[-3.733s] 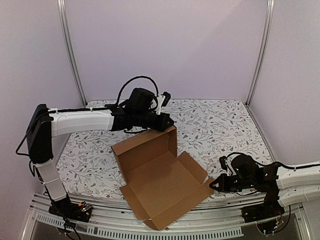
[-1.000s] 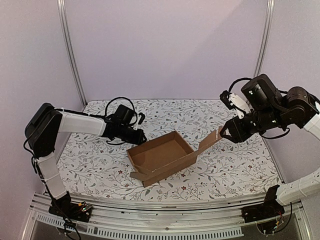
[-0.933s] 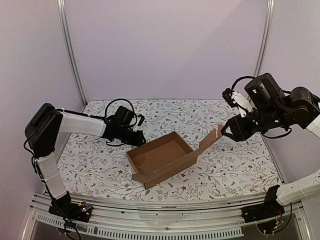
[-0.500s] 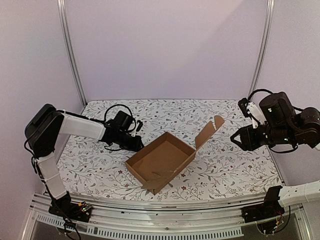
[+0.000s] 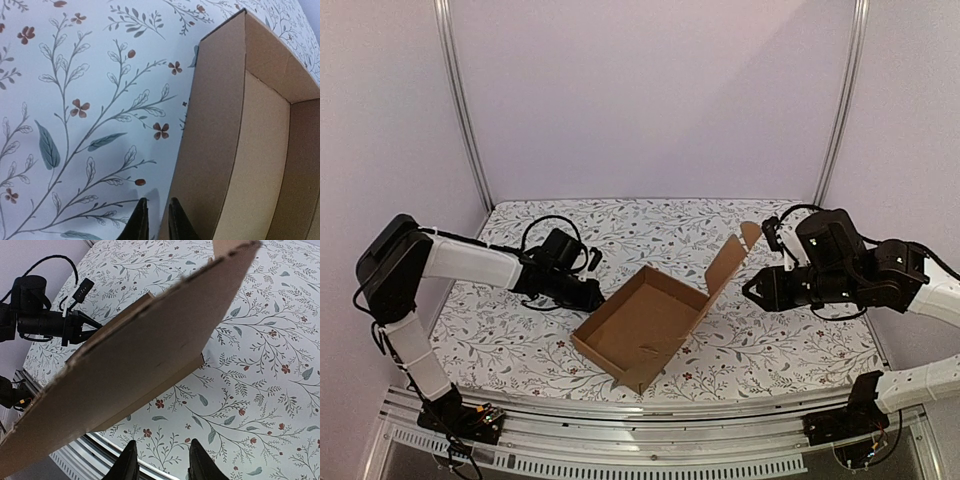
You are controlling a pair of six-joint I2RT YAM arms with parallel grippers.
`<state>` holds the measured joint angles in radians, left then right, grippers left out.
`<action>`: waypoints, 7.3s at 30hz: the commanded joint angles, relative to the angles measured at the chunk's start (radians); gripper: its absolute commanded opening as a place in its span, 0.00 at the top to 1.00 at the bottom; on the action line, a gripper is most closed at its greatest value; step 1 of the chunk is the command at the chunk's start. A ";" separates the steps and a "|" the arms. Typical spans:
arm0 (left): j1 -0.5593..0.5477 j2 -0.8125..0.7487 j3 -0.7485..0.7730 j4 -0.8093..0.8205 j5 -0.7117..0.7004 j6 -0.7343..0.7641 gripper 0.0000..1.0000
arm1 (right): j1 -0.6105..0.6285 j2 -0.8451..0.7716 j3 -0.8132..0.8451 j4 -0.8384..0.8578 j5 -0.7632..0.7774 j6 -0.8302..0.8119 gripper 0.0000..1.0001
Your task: Fold the paper box
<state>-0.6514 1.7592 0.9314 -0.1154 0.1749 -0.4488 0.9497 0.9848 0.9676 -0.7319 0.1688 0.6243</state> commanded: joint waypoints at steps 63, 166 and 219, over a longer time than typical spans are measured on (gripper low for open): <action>-0.242 -0.672 -0.343 -0.157 -0.544 -0.189 0.64 | 0.031 0.729 0.238 0.026 -0.291 -0.474 0.73; 0.202 0.161 0.153 0.014 0.195 -0.007 0.89 | 0.208 0.421 0.010 -0.019 -0.044 -0.119 0.71; 0.079 -0.067 -0.285 0.243 0.178 -0.158 0.91 | 0.248 0.482 -0.151 0.101 -0.196 0.049 0.71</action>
<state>-0.5526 1.7199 0.6891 0.1223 0.3714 -0.5930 1.2266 1.4452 0.8417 -0.7246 -0.0582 0.6346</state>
